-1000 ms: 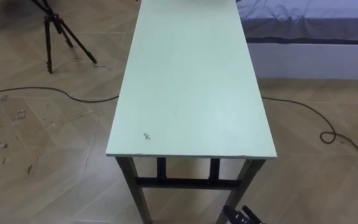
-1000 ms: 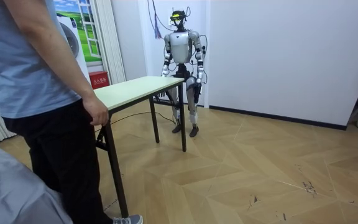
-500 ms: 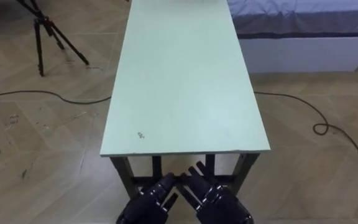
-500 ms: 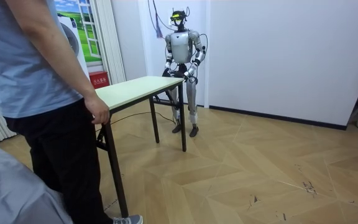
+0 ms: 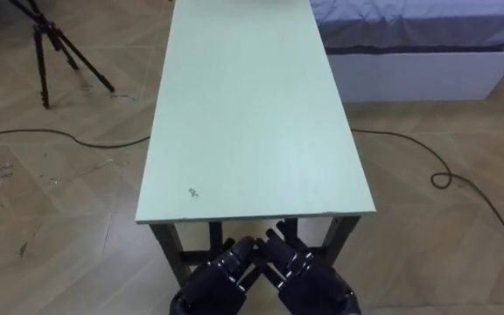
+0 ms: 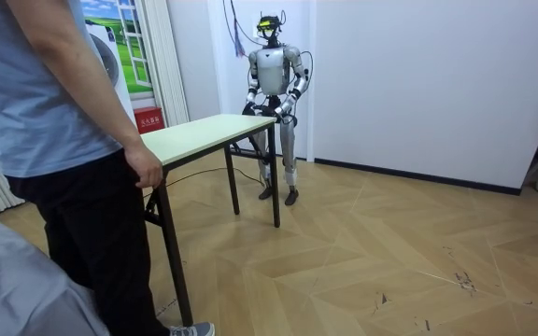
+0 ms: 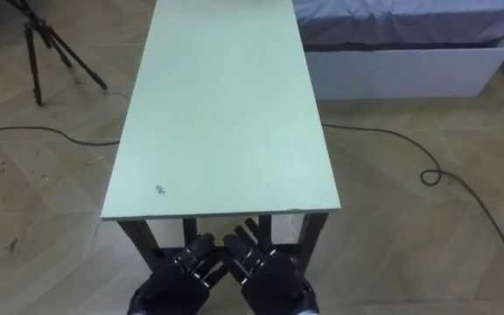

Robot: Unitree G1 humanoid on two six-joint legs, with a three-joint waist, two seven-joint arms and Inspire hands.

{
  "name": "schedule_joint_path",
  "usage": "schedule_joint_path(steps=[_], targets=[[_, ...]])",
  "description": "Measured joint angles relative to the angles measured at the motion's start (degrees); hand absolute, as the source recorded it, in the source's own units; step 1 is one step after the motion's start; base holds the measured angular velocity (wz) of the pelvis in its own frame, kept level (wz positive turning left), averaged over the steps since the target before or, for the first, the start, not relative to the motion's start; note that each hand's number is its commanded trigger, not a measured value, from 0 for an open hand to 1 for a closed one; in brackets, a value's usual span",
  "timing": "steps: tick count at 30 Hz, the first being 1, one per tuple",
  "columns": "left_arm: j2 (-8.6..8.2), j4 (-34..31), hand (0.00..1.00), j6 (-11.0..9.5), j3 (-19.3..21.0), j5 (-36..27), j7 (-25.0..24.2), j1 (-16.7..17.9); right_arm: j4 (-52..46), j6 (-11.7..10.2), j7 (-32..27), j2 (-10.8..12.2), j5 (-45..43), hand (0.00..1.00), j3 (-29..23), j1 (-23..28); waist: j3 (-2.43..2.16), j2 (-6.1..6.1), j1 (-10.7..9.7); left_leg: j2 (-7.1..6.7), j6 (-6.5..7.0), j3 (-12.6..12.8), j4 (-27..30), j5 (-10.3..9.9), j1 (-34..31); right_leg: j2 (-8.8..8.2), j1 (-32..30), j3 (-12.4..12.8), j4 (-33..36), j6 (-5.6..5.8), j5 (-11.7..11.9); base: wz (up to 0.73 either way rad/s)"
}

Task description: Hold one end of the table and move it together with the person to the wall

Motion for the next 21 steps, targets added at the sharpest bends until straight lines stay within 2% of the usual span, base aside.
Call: schedule_joint_path(steps=[6,9,14,17,19,21], targets=[[-0.01,-0.6,0.0,0.1,0.3,-1.2,0.2,-2.6,-3.3,0.1,-0.9,-1.1,0.0,0.0,-0.3,-1.0,0.06,0.45,0.0,0.08,0.0,0.0,-0.5,0.0,0.0,0.15,-0.4,0.3,0.6,-0.01,0.0,-0.01],[0.17,-1.6,0.0,0.1,1.0,-2.3,0.4,-2.7,-3.5,0.0,-0.6,-1.0,-0.2,0.0,-1.2,-1.1,0.04,0.84,0.0,0.08,0.01,0.0,-0.4,0.0,0.3,0.13,-0.4,0.3,0.6,-0.01,0.0,0.0],[0.32,-1.9,0.0,0.1,6.0,-4.0,2.6,-2.9,-3.4,0.3,-0.3,-2.5,0.1,0.0,-1.5,-1.1,0.07,0.83,0.0,0.12,0.01,0.4,-0.4,0.0,0.7,0.1,-0.3,0.4,0.6,-0.01,0.0,-0.04],[1.2,-1.9,0.0,-0.3,8.9,-6.2,4.4,-3.2,-3.5,0.8,-0.6,-2.5,1.0,0.0,-3.1,-1.1,0.08,0.87,0.2,0.14,0.01,0.6,-0.5,0.0,1.0,0.14,0.0,0.5,0.6,-0.01,0.0,-0.01],[1.45,-1.9,0.0,-0.1,12.0,-7.0,5.5,-3.1,-3.5,1.2,-2.2,-2.5,2.0,0.0,-4.1,-1.9,0.12,0.82,0.3,0.2,0.0,0.7,-0.6,0.0,1.6,0.17,0.5,0.5,0.6,-0.01,0.0,0.0],[1.49,-1.8,0.0,0.6,12.6,-7.8,6.1,-3.1,-3.5,1.7,-3.1,-2.6,3.0,0.0,-4.3,-2.0,0.12,0.82,0.5,0.24,0.0,0.7,-0.7,0.0,2.0,0.2,0.9,0.5,0.6,-0.01,0.0,0.0]])
